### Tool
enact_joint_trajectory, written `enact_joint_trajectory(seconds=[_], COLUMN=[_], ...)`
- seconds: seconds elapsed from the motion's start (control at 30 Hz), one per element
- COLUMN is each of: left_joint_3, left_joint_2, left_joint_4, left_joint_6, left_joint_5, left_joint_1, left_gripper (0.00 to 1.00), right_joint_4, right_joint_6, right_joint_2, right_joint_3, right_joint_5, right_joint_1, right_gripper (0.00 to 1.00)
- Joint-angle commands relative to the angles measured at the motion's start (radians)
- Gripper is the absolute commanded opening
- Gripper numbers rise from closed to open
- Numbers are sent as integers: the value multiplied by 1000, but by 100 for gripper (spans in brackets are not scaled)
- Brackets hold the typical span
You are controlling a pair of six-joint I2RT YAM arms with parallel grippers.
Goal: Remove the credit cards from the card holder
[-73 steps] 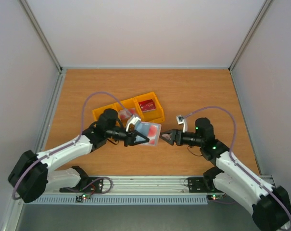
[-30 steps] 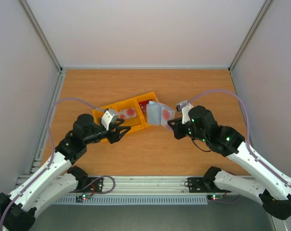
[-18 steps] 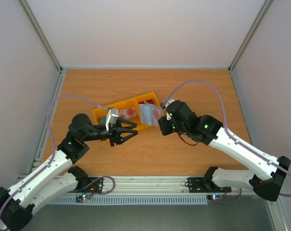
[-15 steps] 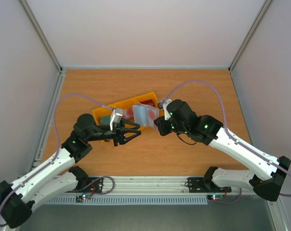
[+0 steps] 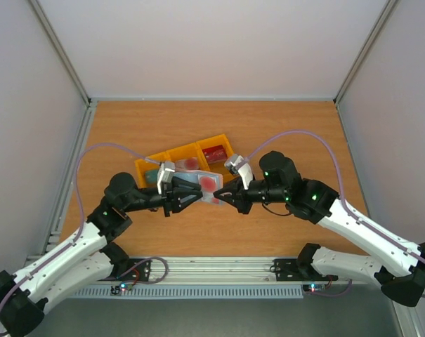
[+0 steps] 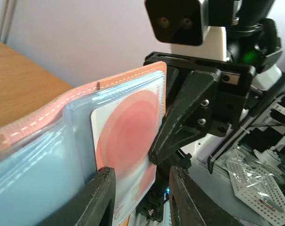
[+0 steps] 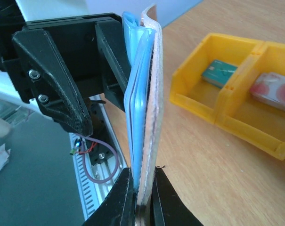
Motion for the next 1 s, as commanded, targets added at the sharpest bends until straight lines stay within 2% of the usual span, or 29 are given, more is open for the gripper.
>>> enact_joint_trajectory(seconds=[0.0,0.17,0.43,0.67,0.97], left_joint_3=[-15,-11,-1,1,14], left_joint_2=[-12,-20,-27,-6,5], left_joint_4=[29,10,-29,84,116], left_joint_6=[23,46,69,99,132], left_joint_5=[46,63,83,156,171], left_joint_1=[9,17,38,27,5], left_gripper=[33,33,34,34,22], right_joint_4=[71,60,12,83,143], right_joint_6=[-86,-114,-151,-120,-142], right_joint_2=[-28,-54,-108,-53,-16], right_joint_3=[18,25,31,24,-1], right_joint_5=[-168,-223,-206,-265,-214], right_joint_1=[11,11,9,10,4], right_gripper=[1,1,1,1,1])
